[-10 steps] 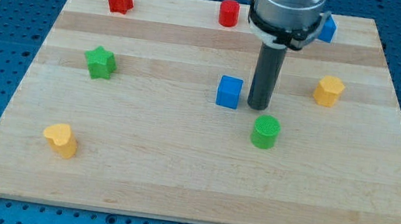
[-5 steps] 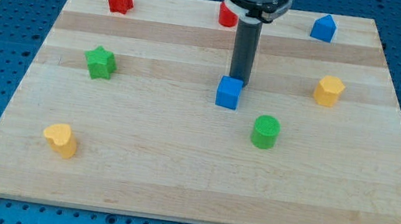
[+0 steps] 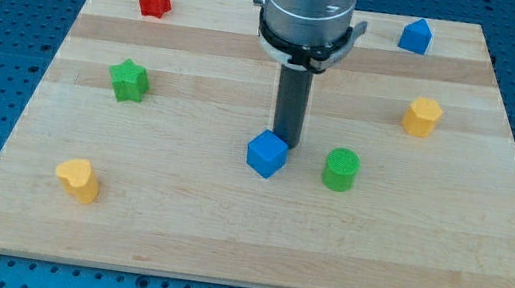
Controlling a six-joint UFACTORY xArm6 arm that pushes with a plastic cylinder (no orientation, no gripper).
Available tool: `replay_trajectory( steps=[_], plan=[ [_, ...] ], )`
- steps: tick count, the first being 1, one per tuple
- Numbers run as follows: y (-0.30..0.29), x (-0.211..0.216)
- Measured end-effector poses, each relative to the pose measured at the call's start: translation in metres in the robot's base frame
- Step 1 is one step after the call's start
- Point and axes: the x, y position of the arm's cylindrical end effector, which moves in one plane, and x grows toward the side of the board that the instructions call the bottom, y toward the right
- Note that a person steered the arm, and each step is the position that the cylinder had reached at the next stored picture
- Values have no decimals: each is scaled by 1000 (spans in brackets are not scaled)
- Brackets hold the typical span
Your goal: Push the blue cube towards the bottom center
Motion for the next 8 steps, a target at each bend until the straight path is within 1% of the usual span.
replay_trajectory(
  steps=[2,5,6,8],
  plan=[
    [-27,7],
    [-28,45],
    [-37,49],
    [-94,49]
  ],
)
